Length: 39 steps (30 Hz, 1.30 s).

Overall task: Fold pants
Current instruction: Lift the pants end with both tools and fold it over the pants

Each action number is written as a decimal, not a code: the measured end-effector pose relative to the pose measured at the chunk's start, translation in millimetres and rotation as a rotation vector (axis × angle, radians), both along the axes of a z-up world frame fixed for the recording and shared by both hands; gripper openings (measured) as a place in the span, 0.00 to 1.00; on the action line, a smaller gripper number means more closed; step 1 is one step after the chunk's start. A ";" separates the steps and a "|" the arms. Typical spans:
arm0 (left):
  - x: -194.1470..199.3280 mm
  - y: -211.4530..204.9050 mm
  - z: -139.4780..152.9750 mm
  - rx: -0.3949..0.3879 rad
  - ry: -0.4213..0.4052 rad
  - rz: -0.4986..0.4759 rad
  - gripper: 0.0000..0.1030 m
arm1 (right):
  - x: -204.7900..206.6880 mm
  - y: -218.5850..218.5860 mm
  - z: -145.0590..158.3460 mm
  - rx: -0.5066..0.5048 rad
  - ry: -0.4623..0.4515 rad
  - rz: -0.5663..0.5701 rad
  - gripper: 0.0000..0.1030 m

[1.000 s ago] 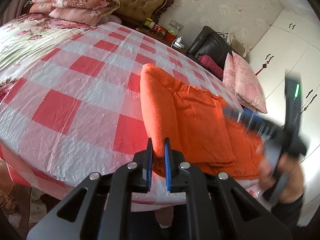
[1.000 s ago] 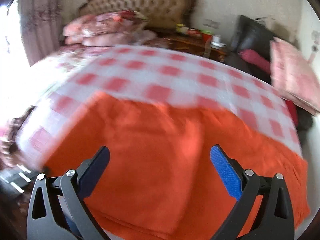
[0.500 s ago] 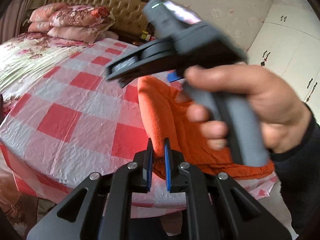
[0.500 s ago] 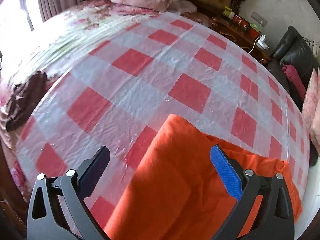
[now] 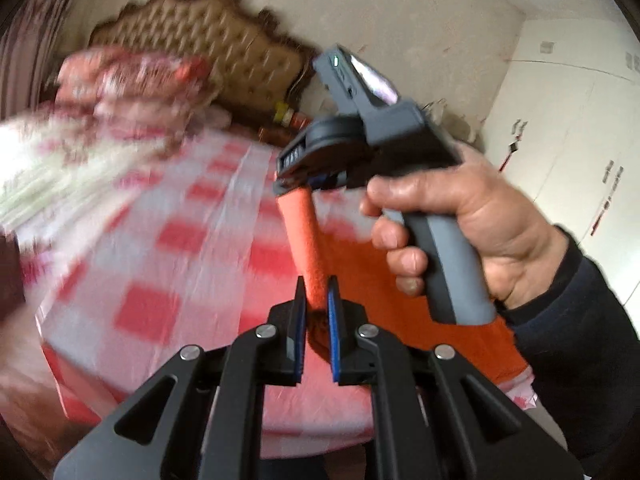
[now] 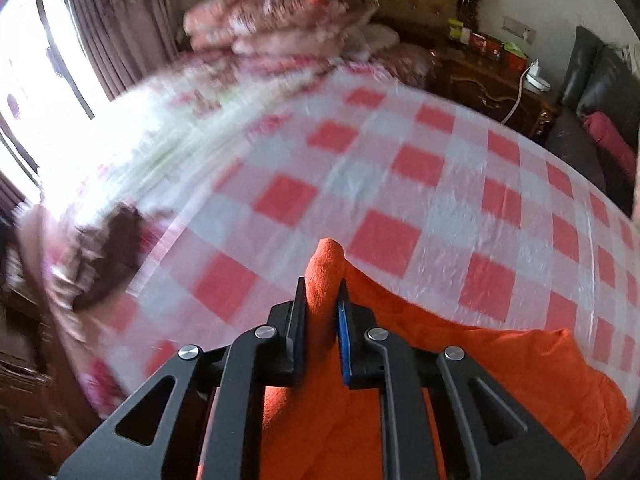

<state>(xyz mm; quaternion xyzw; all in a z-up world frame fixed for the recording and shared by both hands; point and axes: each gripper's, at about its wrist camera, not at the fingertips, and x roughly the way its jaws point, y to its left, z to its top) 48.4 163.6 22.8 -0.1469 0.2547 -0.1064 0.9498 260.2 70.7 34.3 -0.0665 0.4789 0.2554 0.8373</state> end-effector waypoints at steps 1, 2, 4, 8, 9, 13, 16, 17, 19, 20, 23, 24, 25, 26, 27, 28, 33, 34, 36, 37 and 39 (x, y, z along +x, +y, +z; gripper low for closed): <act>-1.4 -7.5 13.3 0.021 -0.030 -0.010 0.09 | 1.3 -10.4 11.8 0.041 0.006 -0.002 0.13; -2.3 -17.1 25.4 0.049 -0.059 -0.024 0.09 | 3.2 -23.0 23.7 0.083 0.014 -0.005 0.13; -3.3 -47.5 49.1 0.116 -0.119 -0.073 0.09 | 7.3 -59.8 49.0 0.174 0.036 -0.014 0.13; -7.2 -131.0 77.4 0.246 -0.213 -0.193 0.09 | 4.7 -152.8 80.0 0.306 0.053 -0.073 0.13; -7.0 -149.3 78.8 0.271 -0.228 -0.215 0.09 | 1.5 -178.7 83.7 0.324 0.050 -0.096 0.13; -13.4 -248.4 65.9 0.372 -0.270 -0.340 0.09 | -13.9 -282.7 74.1 0.367 0.052 -0.205 0.13; -19.8 -324.9 30.2 0.479 -0.290 -0.409 0.09 | -23.0 -362.0 30.8 0.376 0.102 -0.307 0.13; -23.8 -355.0 10.1 0.544 -0.311 -0.420 0.09 | -23.7 -382.2 12.3 0.389 0.127 -0.327 0.13; -30.4 -390.5 -22.8 0.617 -0.313 -0.445 0.09 | -21.8 -409.9 -22.2 0.421 0.179 -0.345 0.13; -32.4 -407.2 -40.4 0.660 -0.310 -0.451 0.09 | -20.2 -424.1 -44.2 0.436 0.205 -0.364 0.13; -40.3 -430.0 -77.8 0.776 -0.353 -0.441 0.09 | -16.9 -440.6 -77.7 0.468 0.241 -0.373 0.17; -41.2 -434.3 -86.6 0.805 -0.366 -0.437 0.09 | -16.7 -443.9 -80.8 0.479 0.237 -0.377 0.21; -42.1 -437.0 -90.7 0.822 -0.376 -0.435 0.09 | -17.0 -447.5 -81.7 0.488 0.225 -0.384 0.25; -43.1 -440.5 -95.1 0.845 -0.392 -0.430 0.09 | -16.6 -449.8 -82.1 0.496 0.220 -0.382 0.31; -42.9 -442.1 -97.1 0.854 -0.396 -0.429 0.09 | -17.0 -449.8 -82.6 0.505 0.211 -0.375 0.33; -41.8 -442.5 -99.3 0.861 -0.395 -0.429 0.09 | -17.8 -450.6 -82.6 0.501 0.203 -0.367 0.34; -39.3 -443.0 -91.4 0.886 -0.422 -0.404 0.09 | -19.8 -451.1 -70.4 0.495 0.170 -0.308 0.08; -41.5 -441.4 -83.7 0.887 -0.435 -0.397 0.09 | -21.4 -453.4 -59.7 0.512 0.149 -0.298 0.08; -38.5 -447.9 -68.5 0.896 -0.452 -0.397 0.09 | -23.3 -463.3 -39.0 0.533 0.118 -0.292 0.08; -37.1 -450.8 -62.7 0.889 -0.456 -0.399 0.09 | -24.2 -465.9 -31.3 0.534 0.105 -0.289 0.08; -35.5 -457.7 -53.1 0.879 -0.474 -0.400 0.09 | -26.5 -470.7 -21.5 0.525 0.088 -0.287 0.08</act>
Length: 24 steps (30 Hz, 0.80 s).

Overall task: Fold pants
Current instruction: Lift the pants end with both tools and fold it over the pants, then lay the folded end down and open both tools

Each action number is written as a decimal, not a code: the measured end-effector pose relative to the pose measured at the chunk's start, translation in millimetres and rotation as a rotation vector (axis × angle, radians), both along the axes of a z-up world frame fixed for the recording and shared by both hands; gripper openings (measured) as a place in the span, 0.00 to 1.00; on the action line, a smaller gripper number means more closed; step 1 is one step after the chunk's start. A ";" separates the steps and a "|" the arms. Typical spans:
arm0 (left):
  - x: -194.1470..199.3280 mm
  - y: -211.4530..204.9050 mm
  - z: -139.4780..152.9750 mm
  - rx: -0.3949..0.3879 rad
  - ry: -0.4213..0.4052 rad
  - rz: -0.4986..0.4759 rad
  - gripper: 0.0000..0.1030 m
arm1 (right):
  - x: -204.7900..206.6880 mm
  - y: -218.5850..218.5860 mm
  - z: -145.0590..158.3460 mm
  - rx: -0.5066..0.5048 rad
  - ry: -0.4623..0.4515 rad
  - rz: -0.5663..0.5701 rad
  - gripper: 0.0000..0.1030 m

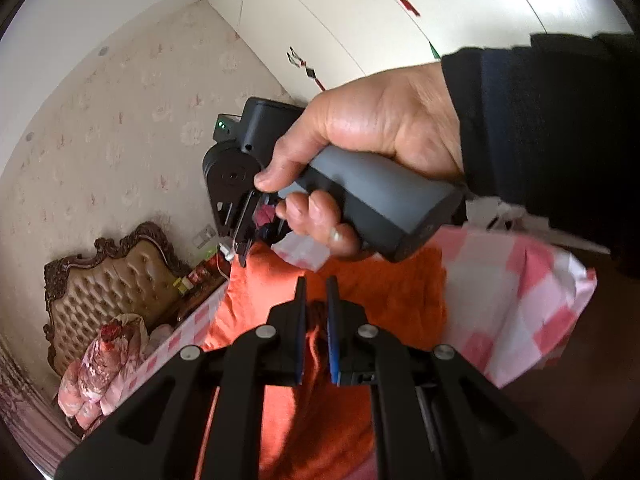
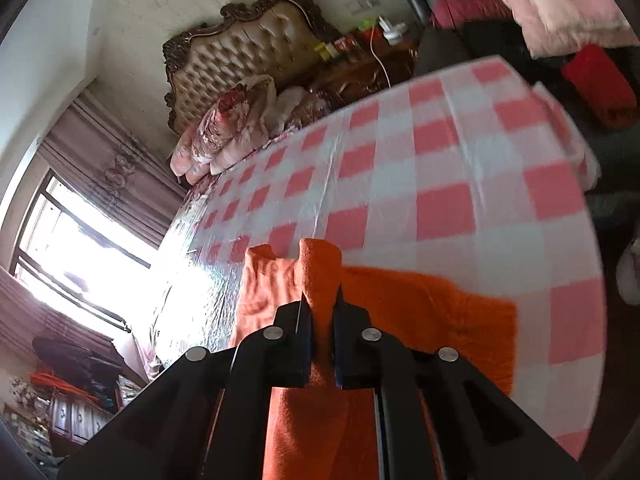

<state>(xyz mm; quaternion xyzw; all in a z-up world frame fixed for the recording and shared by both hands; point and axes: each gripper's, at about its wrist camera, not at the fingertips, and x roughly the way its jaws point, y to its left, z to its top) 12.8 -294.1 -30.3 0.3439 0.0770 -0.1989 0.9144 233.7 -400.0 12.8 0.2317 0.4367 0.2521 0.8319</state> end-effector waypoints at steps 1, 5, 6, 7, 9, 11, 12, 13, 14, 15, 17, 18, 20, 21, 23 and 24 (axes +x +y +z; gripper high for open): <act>0.5 -4.2 3.0 -0.005 -0.002 -0.006 0.09 | -2.0 -3.6 2.9 -0.004 -0.004 -0.001 0.08; -1.3 -22.3 0.4 0.011 0.007 -0.034 0.09 | -8.6 -27.2 -2.9 0.013 0.002 -0.032 0.08; -0.9 -29.1 -4.0 0.023 0.013 -0.044 0.09 | -7.3 -31.4 -6.8 0.017 0.010 -0.042 0.08; -0.8 -33.9 -7.3 0.033 0.018 -0.051 0.09 | -7.4 -37.9 -13.0 0.021 0.022 -0.052 0.08; 2.2 -42.8 -16.0 0.052 0.036 -0.061 0.09 | -6.5 -47.6 -27.7 0.022 0.047 -0.055 0.08; 11.5 -51.1 -25.4 0.064 0.066 -0.059 0.09 | -3.5 -54.1 -43.3 0.007 0.074 -0.070 0.14; 16.2 -54.3 -27.5 0.066 0.084 -0.065 0.13 | -0.4 -58.7 -52.3 0.000 0.097 -0.088 0.18; 17.8 -55.9 -29.9 0.060 0.114 -0.091 0.27 | 1.5 -61.6 -59.2 -0.015 0.113 -0.104 0.23; 18.5 -56.5 -30.7 0.052 0.152 -0.125 0.42 | 1.8 -65.0 -64.9 -0.039 0.123 -0.122 0.23; 15.5 -55.7 -32.0 0.042 0.162 -0.140 0.61 | -0.6 -68.0 -65.8 -0.052 0.115 -0.135 0.24; 8.2 -41.0 -24.1 0.001 0.151 -0.171 0.61 | -10.4 -70.8 -56.1 -0.125 0.073 -0.179 0.51; 4.6 -25.5 -15.1 -0.031 0.152 -0.175 0.63 | -22.8 -73.0 -45.7 -0.198 0.030 -0.228 0.58; 6.3 14.4 3.7 -0.127 0.207 -0.156 0.67 | -50.2 -71.2 -29.1 -0.276 -0.044 -0.276 0.68; 12.6 48.0 15.5 -0.213 0.241 -0.113 0.68 | -64.0 -65.5 -26.4 -0.291 -0.063 -0.266 0.68; 32.3 118.0 27.4 -0.395 0.318 0.026 0.68 | -84.6 -49.5 -29.3 -0.312 -0.073 -0.234 0.68; 45.9 148.0 30.0 -0.474 0.367 0.091 0.68 | -89.9 -42.4 -33.4 -0.320 -0.069 -0.221 0.68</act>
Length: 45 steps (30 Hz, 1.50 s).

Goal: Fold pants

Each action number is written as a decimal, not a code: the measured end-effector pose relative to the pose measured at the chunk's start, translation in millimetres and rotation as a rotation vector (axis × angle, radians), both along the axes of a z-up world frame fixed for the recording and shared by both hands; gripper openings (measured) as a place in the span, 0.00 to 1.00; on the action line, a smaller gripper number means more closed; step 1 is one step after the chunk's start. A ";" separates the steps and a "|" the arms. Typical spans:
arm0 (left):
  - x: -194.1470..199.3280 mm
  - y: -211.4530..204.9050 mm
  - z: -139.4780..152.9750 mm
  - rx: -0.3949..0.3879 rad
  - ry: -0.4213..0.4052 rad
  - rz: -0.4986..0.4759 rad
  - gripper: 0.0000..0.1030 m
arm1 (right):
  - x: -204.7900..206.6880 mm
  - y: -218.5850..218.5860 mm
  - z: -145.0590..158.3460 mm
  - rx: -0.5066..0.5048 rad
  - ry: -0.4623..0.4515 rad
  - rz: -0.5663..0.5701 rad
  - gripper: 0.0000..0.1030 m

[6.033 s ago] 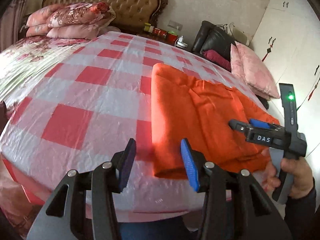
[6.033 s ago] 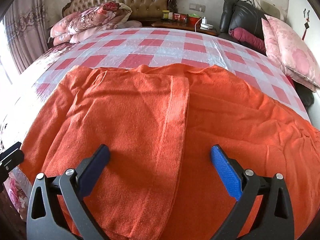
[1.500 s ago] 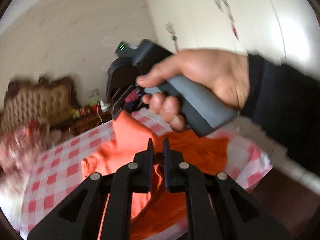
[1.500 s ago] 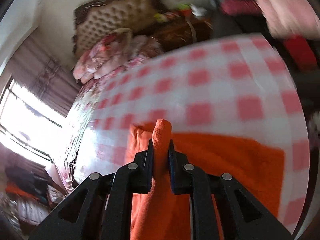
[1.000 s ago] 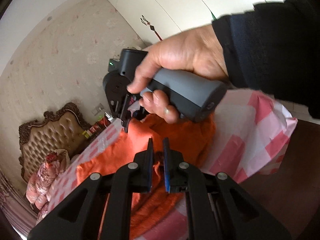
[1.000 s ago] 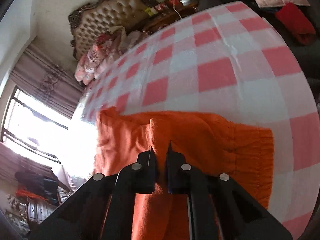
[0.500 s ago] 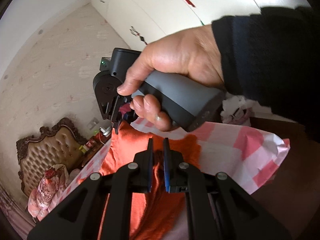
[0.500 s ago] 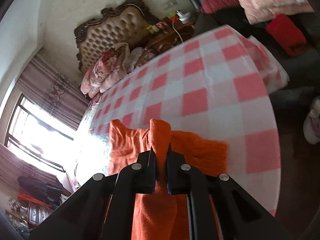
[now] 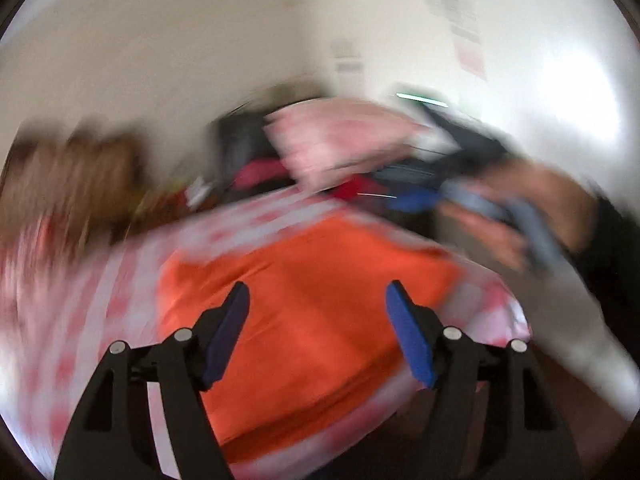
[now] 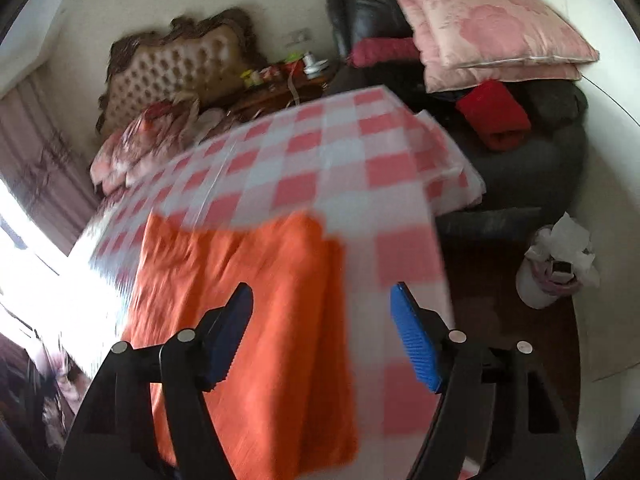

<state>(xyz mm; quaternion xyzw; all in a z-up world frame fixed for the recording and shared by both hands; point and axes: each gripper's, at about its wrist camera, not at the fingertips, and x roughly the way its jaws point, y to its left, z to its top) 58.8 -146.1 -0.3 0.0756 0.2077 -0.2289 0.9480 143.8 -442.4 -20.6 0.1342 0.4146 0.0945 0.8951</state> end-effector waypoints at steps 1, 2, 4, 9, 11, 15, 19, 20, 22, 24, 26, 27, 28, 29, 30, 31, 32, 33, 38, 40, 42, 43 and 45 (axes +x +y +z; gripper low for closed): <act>13.0 33.6 -2.5 -0.087 0.083 0.061 0.67 | -5.7 7.7 -4.9 -0.012 0.012 0.007 0.68; 23.0 57.1 -6.9 -0.155 0.155 0.091 0.66 | -11.2 16.7 -14.1 -0.057 0.033 -0.005 0.68; 45.4 105.3 -30.9 -0.342 0.369 0.121 0.51 | -18.8 26.2 -26.7 -0.134 0.058 -0.036 0.67; 76.0 139.1 -66.3 -0.525 0.652 0.054 0.49 | -30.5 29.1 -41.5 -0.089 0.057 -0.046 0.51; 76.4 130.0 -76.8 -0.489 0.700 0.079 0.40 | -31.7 28.9 -41.9 -0.085 0.055 -0.051 0.49; 79.3 116.7 -82.5 -0.458 0.714 0.046 0.20 | -27.5 22.1 -41.7 -0.049 0.055 -0.056 0.46; 85.7 119.5 -72.8 -0.429 0.667 0.076 0.19 | -16.1 31.9 -37.7 -0.018 0.044 -0.051 0.45; 91.2 119.6 -71.0 -0.416 0.655 0.082 0.19 | -11.6 35.2 -37.2 -0.018 0.042 -0.051 0.45; 104.5 123.9 -69.5 -0.382 0.651 0.094 0.19 | -0.1 42.3 -36.6 -0.018 0.037 -0.055 0.45; 108.1 127.4 -69.2 -0.381 0.649 0.093 0.26 | 5.4 47.3 -34.9 -0.044 0.036 -0.080 0.46; 95.4 134.1 -61.9 -0.368 0.573 0.137 0.46 | -2.4 52.6 -27.0 -0.113 0.010 -0.138 0.55; 86.8 138.9 -57.1 -0.348 0.510 0.167 0.52 | -12.3 56.9 -19.0 -0.182 -0.024 -0.186 0.59; 78.0 137.5 -50.2 -0.306 0.431 0.191 0.52 | -22.3 62.0 -11.5 -0.241 -0.062 -0.222 0.68; 74.9 134.4 -47.1 -0.279 0.395 0.194 0.52 | -31.1 67.5 -5.7 -0.275 -0.095 -0.239 0.72; 71.0 124.5 -41.8 -0.229 0.340 0.192 0.53 | -40.0 76.6 -1.5 -0.296 -0.123 -0.242 0.72; 69.2 118.2 -38.6 -0.204 0.313 0.194 0.53 | -45.6 86.2 -0.9 -0.315 -0.133 -0.229 0.72; 66.8 106.6 -35.5 -0.164 0.265 0.191 0.53 | -50.4 96.0 -0.9 -0.343 -0.144 -0.213 0.73; 65.3 98.7 -34.9 -0.134 0.239 0.182 0.56 | -56.9 108.1 -2.4 -0.407 -0.168 -0.219 0.75; 65.0 65.9 -36.9 -0.006 0.211 0.118 0.64 | -59.3 100.0 -18.3 -0.424 -0.122 -0.292 0.81; 74.2 60.6 -24.1 -0.020 0.201 0.091 0.66 | -62.2 77.5 -25.4 -0.285 -0.087 -0.315 0.78; 93.9 42.1 -7.9 -0.051 0.230 -0.022 0.66 | -63.2 58.6 -29.5 -0.141 -0.069 -0.316 0.71; 107.5 29.5 -1.2 -0.063 0.264 -0.103 0.66 | -63.6 55.3 -29.8 -0.112 -0.069 -0.317 0.69; 141.9 -4.8 12.0 -0.043 0.323 -0.177 0.65 | -66.7 61.0 -26.6 -0.130 -0.092 -0.311 0.64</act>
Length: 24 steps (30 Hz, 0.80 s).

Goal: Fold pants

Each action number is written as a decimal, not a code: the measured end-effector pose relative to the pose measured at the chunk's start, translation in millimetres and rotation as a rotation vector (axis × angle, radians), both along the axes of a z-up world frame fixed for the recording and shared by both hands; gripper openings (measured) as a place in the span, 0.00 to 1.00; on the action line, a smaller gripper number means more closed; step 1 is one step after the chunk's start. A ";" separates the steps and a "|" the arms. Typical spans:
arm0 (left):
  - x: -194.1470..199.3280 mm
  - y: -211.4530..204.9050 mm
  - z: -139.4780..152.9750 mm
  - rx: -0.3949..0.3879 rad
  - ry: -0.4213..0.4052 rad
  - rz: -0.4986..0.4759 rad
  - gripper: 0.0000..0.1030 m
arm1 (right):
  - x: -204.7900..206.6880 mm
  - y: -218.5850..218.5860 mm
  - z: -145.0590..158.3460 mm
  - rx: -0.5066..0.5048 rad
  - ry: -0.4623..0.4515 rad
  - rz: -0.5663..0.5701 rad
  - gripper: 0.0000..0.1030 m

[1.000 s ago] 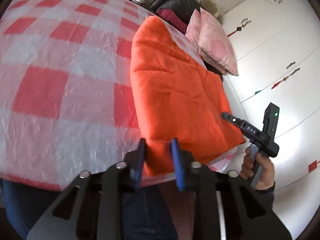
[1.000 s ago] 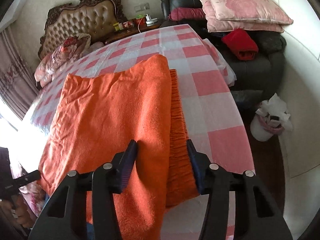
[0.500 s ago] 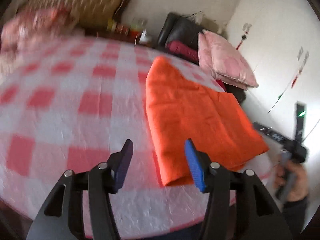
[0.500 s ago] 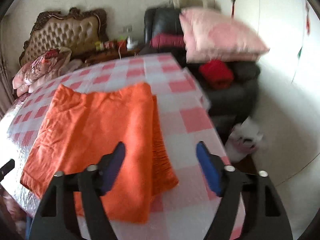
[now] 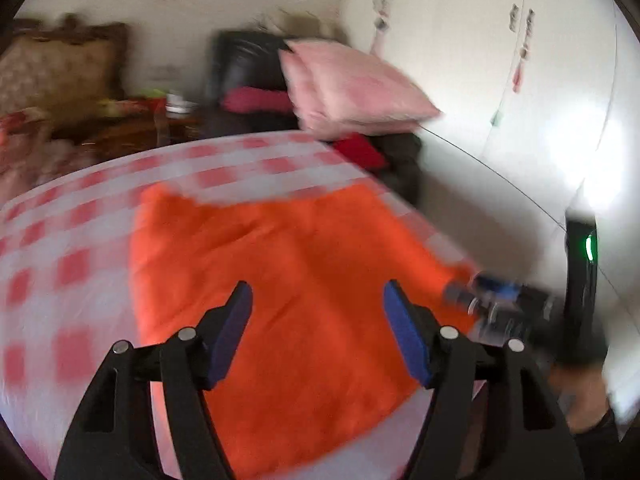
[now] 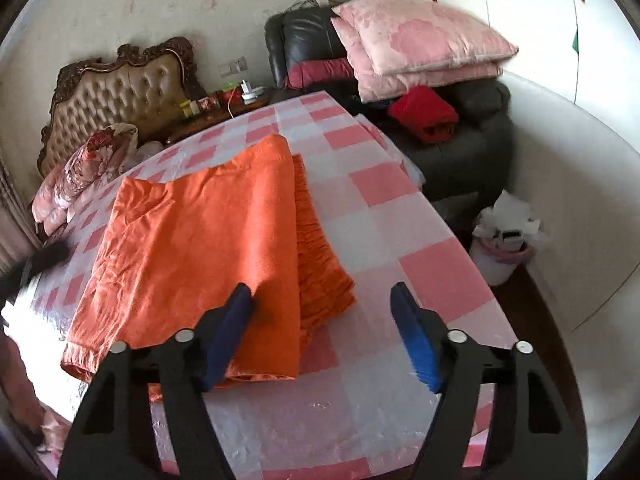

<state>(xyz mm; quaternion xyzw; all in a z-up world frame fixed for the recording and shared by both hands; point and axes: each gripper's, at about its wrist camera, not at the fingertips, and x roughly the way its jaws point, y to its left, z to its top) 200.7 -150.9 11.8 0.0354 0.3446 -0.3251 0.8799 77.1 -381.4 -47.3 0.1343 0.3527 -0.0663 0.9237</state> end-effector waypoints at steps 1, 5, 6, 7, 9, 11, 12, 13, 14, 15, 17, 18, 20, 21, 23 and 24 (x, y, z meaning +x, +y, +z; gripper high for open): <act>16.4 -17.5 3.9 0.018 0.034 -0.019 0.61 | -2.9 3.4 2.1 -0.013 -0.014 0.006 0.61; 72.1 -89.9 8.1 0.072 0.153 -0.056 0.52 | -12.2 1.8 5.7 0.019 -0.046 0.012 0.60; 81.7 -109.9 4.8 0.102 0.171 -0.070 0.51 | -12.8 0.4 5.6 0.025 -0.048 0.016 0.60; 90.0 -126.6 1.0 0.142 0.173 -0.060 0.51 | -12.9 -0.5 5.4 0.032 -0.048 0.025 0.57; 106.2 -146.8 -6.6 0.198 0.176 -0.008 0.51 | -13.6 -0.6 5.3 0.046 -0.049 0.045 0.56; 120.1 -159.4 -19.7 0.238 0.214 0.024 0.48 | -13.3 1.3 3.0 0.064 -0.043 0.070 0.51; 124.6 -166.5 -27.2 0.254 0.243 0.014 0.43 | -13.4 2.6 1.6 0.066 -0.039 0.077 0.45; 125.8 -171.6 -31.5 0.276 0.245 0.011 0.38 | -13.0 3.5 0.3 0.074 -0.036 0.088 0.29; 125.2 -175.5 -34.6 0.310 0.228 0.016 0.23 | -12.1 4.1 -1.0 0.087 -0.031 0.095 0.26; 124.3 -179.0 -36.4 0.334 0.212 0.014 0.18 | -12.3 5.1 0.2 0.085 -0.032 0.098 0.22; 122.8 -180.2 -33.8 0.337 0.196 0.013 0.11 | -13.2 8.0 7.0 0.066 -0.042 0.106 0.11; 122.0 -178.3 -27.7 0.323 0.182 0.021 0.10 | -14.5 8.2 11.0 0.062 -0.051 0.112 0.10; 124.7 -174.0 -17.0 0.279 0.178 0.035 0.09 | -15.3 9.8 20.1 0.049 -0.072 0.116 0.09; 127.1 -170.8 -11.1 0.253 0.177 0.045 0.09 | -14.1 10.8 24.7 0.030 -0.080 0.111 0.09; 130.4 -165.4 -1.9 0.219 0.172 0.067 0.09 | -10.4 10.7 29.2 0.015 -0.087 0.109 0.09; 132.0 -163.9 0.4 0.210 0.170 0.075 0.09 | -8.6 9.9 29.9 0.014 -0.087 0.107 0.09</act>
